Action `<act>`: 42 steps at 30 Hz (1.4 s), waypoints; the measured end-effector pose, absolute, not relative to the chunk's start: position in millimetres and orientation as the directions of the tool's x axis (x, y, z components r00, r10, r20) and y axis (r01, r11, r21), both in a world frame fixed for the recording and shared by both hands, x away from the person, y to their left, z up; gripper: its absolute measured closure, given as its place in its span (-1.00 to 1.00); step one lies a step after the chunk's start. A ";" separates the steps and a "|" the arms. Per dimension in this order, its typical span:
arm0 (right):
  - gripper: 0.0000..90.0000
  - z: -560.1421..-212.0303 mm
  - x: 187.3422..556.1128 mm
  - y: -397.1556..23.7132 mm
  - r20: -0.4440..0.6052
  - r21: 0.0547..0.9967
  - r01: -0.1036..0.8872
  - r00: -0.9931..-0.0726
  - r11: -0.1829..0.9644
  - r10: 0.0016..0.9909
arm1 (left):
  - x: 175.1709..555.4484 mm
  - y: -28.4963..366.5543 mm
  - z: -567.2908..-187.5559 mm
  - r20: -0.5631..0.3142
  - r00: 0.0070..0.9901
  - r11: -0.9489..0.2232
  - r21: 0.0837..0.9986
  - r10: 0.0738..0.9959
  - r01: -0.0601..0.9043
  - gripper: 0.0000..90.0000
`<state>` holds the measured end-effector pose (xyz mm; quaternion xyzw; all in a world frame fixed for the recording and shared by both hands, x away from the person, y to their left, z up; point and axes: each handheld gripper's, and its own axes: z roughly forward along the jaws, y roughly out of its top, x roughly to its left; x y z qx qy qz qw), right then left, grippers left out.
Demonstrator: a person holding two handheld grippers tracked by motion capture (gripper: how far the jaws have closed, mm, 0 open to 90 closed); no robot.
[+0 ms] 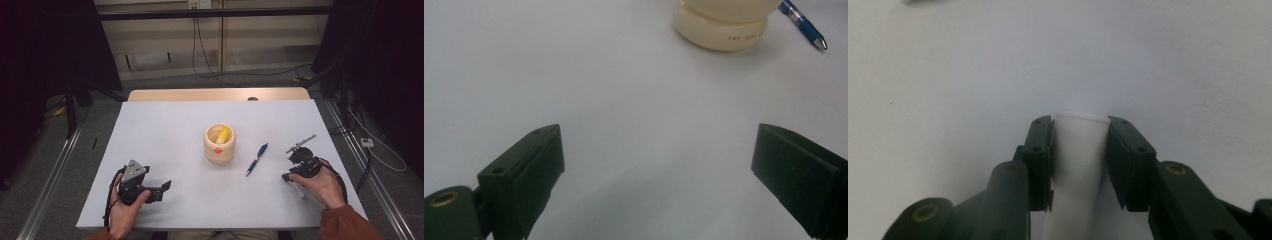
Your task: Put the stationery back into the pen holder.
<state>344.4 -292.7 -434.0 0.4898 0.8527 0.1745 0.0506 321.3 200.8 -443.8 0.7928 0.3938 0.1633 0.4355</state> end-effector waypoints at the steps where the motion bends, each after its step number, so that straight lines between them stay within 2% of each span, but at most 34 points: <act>1: 0.51 -433.8 343.8 -293.4 0.085 0.350 0.821 -0.508 0.451 0.857 | 321.4 200.7 -443.8 -0.082 0.638 -0.314 0.818 0.766 0.482 -0.85; 12: 0.51 -432.2 343.0 -296.0 0.090 0.392 0.812 -0.502 0.433 0.860 | 321.7 200.6 -444.3 -0.081 0.638 -0.318 0.815 0.766 0.485 -0.85; 28: 0.51 -418.5 338.8 -302.2 0.095 0.579 0.749 -0.453 0.321 0.886 | 322.0 200.4 -444.6 -0.103 0.647 -0.308 0.816 0.755 0.490 -0.85; 42: 0.51 -416.7 334.6 -292.7 0.135 0.713 0.638 -0.531 0.289 0.837 | 322.6 200.7 -444.6 -0.106 0.649 -0.307 0.816 0.754 0.490 -0.85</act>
